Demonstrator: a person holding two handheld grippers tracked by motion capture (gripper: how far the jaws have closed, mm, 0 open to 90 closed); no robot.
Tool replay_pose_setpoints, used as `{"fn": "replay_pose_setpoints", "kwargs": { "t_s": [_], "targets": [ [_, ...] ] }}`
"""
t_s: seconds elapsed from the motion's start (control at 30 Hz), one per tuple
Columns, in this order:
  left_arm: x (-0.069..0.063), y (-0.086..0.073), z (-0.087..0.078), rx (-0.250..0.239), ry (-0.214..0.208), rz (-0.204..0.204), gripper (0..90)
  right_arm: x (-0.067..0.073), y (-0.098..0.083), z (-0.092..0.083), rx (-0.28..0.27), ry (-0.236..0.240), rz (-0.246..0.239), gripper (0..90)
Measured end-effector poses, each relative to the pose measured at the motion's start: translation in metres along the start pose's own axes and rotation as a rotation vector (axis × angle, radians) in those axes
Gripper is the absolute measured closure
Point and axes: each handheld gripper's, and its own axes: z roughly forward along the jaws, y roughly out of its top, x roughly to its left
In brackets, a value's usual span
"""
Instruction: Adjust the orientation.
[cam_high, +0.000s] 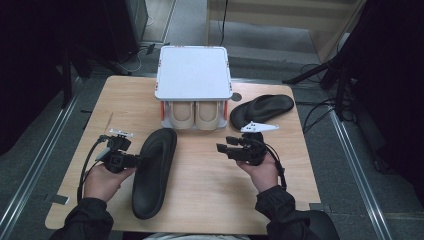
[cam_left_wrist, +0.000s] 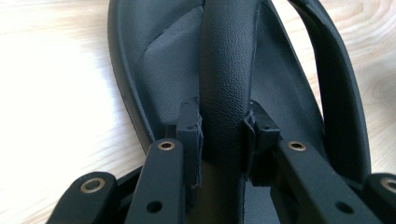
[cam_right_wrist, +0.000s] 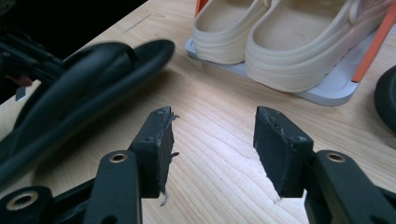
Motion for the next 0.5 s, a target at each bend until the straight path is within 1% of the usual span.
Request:
{"fn": "replay_pose_setpoints", "kwargs": {
  "t_s": [0.03, 0.13, 0.23, 0.27, 0.3, 0.37, 0.4, 0.5],
  "targets": [
    [-0.002, 0.000, 0.002, 0.001, 0.003, 0.008, 72.0, 0.000, 0.000, 0.000, -0.001, 0.001, -0.003, 48.1],
    [-0.009, 0.000, 0.012, 0.000, -0.014, 0.011, 71.9, 0.000, 0.001, 0.001, 0.003, 0.004, -0.004, 48.1],
    [-0.011, 0.003, 0.021, 0.023, -0.024, 0.017, 71.5, 0.000, 0.000, 0.002, 0.006, 0.002, -0.004, 48.1],
    [-0.012, 0.003, 0.024, 0.024, -0.027, 0.009, 71.3, 0.000, 0.000, 0.002, 0.006, 0.001, -0.004, 48.1],
    [-0.011, 0.003, 0.027, 0.036, -0.031, 0.016, 70.8, 0.000, 0.000, 0.002, 0.004, 0.002, -0.002, 48.1],
    [-0.011, 0.002, 0.033, 0.058, -0.054, 0.005, 68.8, -0.001, 0.001, 0.002, 0.005, 0.002, -0.001, 48.1],
    [-0.011, 0.002, 0.035, 0.068, -0.059, -0.002, 68.1, -0.001, 0.001, 0.001, 0.006, 0.003, -0.002, 48.1],
    [-0.011, 0.001, 0.036, 0.062, -0.073, -0.009, 67.5, -0.001, 0.001, 0.001, 0.007, 0.001, -0.001, 48.1]
  ]
}}
